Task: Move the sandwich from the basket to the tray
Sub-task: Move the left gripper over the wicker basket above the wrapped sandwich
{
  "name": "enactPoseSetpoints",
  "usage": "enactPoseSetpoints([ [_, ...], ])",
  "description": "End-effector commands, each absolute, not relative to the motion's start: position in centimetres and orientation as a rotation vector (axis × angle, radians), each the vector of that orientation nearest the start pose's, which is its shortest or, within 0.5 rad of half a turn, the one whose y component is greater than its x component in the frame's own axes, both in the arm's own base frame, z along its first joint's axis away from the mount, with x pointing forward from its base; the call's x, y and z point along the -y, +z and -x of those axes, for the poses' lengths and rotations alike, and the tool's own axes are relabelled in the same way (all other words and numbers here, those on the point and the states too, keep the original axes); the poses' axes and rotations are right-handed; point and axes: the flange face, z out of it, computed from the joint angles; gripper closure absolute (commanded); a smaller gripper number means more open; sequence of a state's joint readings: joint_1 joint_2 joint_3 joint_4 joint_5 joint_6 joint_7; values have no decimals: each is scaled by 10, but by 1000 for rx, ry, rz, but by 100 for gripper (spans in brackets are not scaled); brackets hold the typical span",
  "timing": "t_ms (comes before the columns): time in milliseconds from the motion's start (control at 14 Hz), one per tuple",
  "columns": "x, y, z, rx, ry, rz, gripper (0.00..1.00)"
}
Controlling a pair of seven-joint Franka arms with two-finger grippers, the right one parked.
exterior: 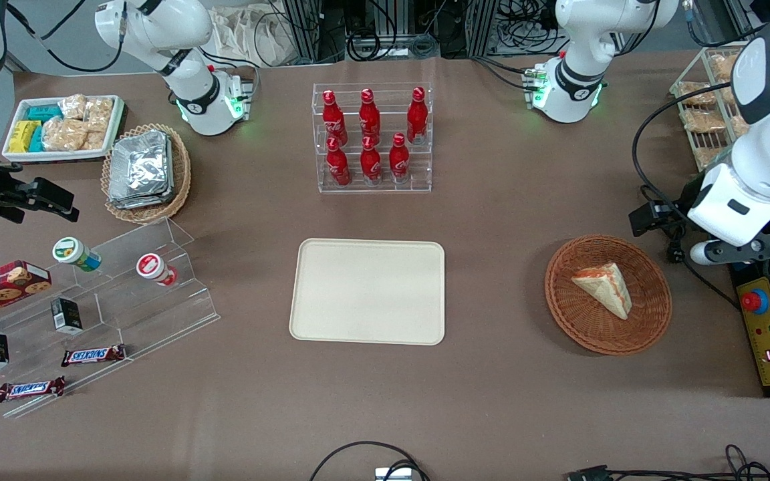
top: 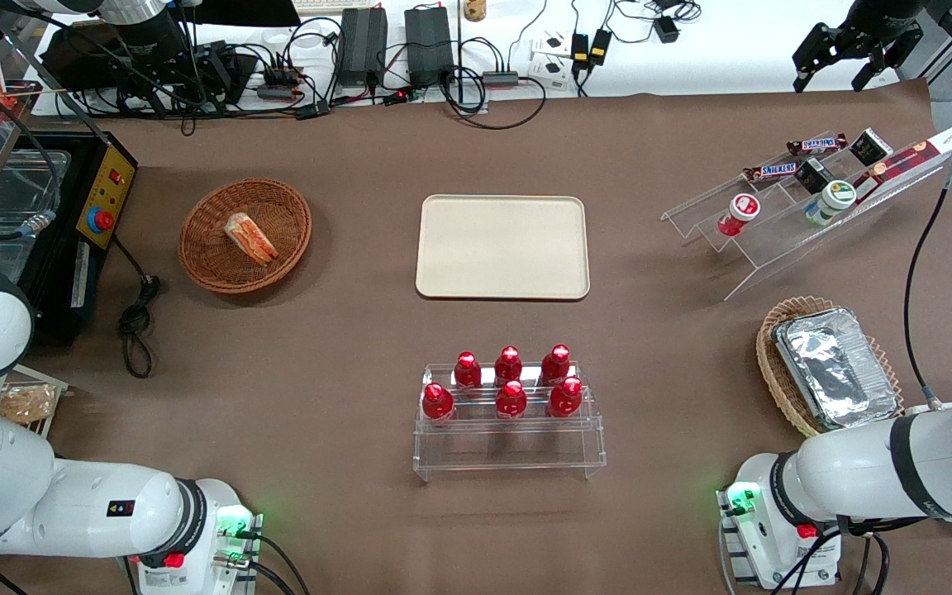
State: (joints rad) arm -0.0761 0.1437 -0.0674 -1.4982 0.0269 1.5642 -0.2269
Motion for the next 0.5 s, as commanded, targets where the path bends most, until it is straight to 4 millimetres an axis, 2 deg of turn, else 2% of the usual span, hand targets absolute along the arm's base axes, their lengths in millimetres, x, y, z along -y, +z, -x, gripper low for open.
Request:
enactPoseSetpoints([
  [0,78,578,-593,132,116,3096,0],
  [286,75,577,-596,145,104,3103,0],
  [429,76,567,-596,168,128,3101,0],
])
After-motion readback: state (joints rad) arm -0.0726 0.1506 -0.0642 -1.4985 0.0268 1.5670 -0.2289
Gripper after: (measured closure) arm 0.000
